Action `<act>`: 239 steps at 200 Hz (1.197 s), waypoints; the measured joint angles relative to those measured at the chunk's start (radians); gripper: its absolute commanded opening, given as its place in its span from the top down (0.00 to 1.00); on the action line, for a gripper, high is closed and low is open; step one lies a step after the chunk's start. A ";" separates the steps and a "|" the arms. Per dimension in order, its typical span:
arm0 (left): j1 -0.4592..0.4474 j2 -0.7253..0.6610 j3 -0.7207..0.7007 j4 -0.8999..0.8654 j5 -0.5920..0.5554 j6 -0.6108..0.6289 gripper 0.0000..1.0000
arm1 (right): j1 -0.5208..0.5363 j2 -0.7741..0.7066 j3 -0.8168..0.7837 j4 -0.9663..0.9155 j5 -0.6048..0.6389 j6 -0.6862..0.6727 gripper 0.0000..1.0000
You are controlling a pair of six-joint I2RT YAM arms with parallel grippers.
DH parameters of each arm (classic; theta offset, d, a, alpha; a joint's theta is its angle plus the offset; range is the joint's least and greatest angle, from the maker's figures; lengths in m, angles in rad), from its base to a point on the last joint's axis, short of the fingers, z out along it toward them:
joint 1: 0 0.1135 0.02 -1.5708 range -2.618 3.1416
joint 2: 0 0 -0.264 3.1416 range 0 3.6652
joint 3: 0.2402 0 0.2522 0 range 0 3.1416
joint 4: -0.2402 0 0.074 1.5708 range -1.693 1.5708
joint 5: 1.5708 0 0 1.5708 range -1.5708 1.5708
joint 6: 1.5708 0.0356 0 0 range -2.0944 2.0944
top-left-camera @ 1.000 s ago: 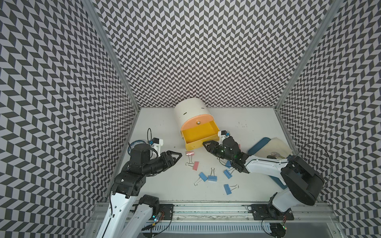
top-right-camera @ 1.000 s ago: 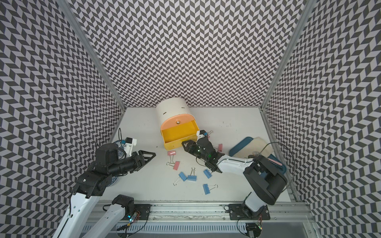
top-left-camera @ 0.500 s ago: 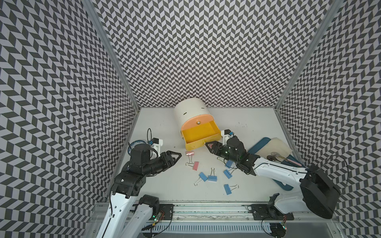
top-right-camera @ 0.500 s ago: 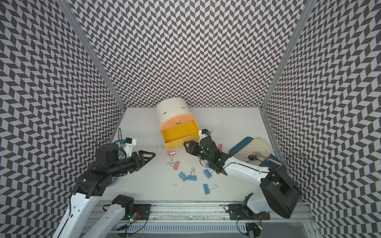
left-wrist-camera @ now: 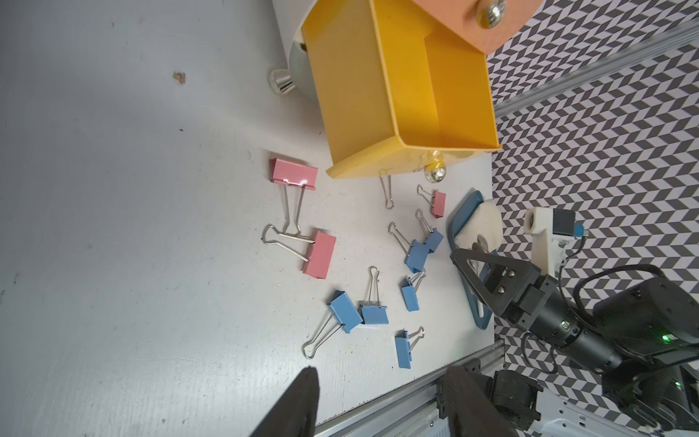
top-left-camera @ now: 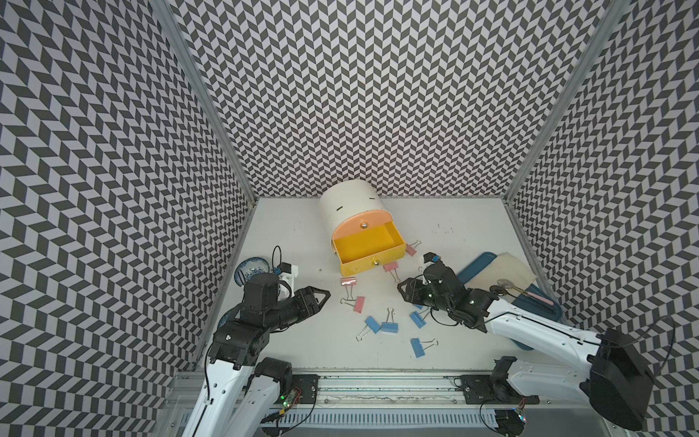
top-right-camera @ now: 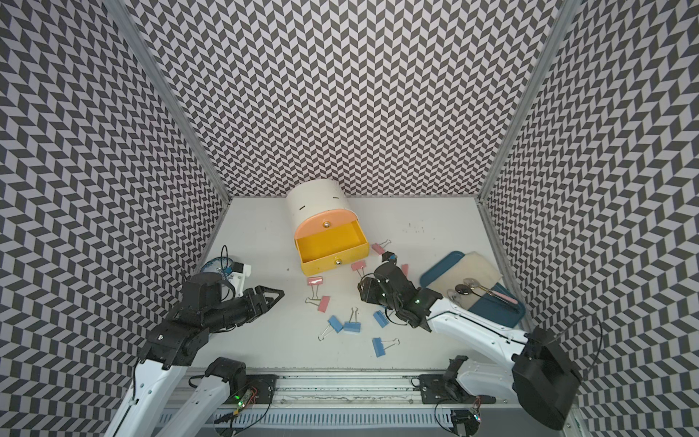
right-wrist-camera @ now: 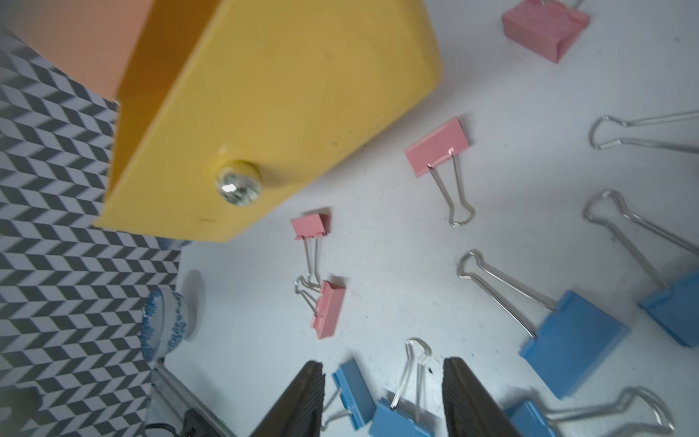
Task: Put the binder clips in the drawer according to color
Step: Pick up the binder clip at the center of the board.
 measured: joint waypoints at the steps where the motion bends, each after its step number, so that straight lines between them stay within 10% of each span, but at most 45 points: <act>1: 0.000 -0.001 -0.002 0.000 0.000 0.000 0.43 | 0.001 -0.002 -0.002 -0.003 0.000 0.000 0.47; 131: -0.063 -0.063 -0.162 0.033 0.003 -0.063 0.44 | 0.338 -0.037 -0.064 -0.303 0.053 0.140 0.48; 239: -0.243 -0.046 -0.246 0.120 -0.055 -0.160 0.44 | 0.410 0.112 -0.045 -0.373 0.124 0.183 0.43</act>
